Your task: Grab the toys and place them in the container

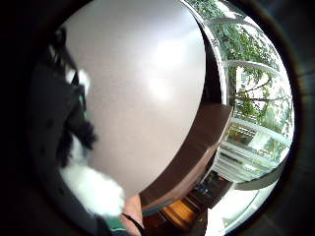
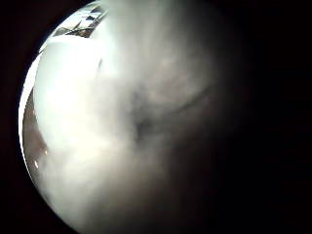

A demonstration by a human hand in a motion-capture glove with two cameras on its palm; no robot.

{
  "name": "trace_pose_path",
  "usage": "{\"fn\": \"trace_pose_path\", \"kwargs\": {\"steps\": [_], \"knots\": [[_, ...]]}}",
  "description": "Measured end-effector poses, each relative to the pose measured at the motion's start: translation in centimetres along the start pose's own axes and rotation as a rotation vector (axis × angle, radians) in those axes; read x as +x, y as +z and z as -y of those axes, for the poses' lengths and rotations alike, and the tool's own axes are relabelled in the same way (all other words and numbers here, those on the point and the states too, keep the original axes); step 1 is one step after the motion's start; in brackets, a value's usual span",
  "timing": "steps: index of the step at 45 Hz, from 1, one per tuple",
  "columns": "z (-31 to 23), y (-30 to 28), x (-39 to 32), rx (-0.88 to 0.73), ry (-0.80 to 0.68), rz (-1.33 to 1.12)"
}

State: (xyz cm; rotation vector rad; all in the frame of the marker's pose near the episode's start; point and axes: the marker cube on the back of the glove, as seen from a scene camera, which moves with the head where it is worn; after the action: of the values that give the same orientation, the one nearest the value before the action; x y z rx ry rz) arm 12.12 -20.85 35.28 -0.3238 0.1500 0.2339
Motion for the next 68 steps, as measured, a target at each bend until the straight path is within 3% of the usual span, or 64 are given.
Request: {"fn": "trace_pose_path", "kwargs": {"steps": [9, 16, 28, 42, 47, 53, 60, 68], "knots": [[-2.2, -3.7, -1.4, -0.039, -0.02, -0.028], [-4.6, -10.0, -2.6, -0.049, -0.064, -0.057], [-8.5, -22.7, -7.0, 0.132, -0.146, -0.085], [-7.4, -34.3, -21.0, 0.318, -0.22, -0.133], [-6.8, -35.7, -25.9, 0.328, -0.288, -0.143], [-4.4, -36.1, -31.9, 0.486, -0.369, -0.128], [-2.5, -34.8, -35.5, 0.444, -0.315, -0.081], [-0.6, -32.2, -37.7, 0.369, -0.152, -0.078]]}}
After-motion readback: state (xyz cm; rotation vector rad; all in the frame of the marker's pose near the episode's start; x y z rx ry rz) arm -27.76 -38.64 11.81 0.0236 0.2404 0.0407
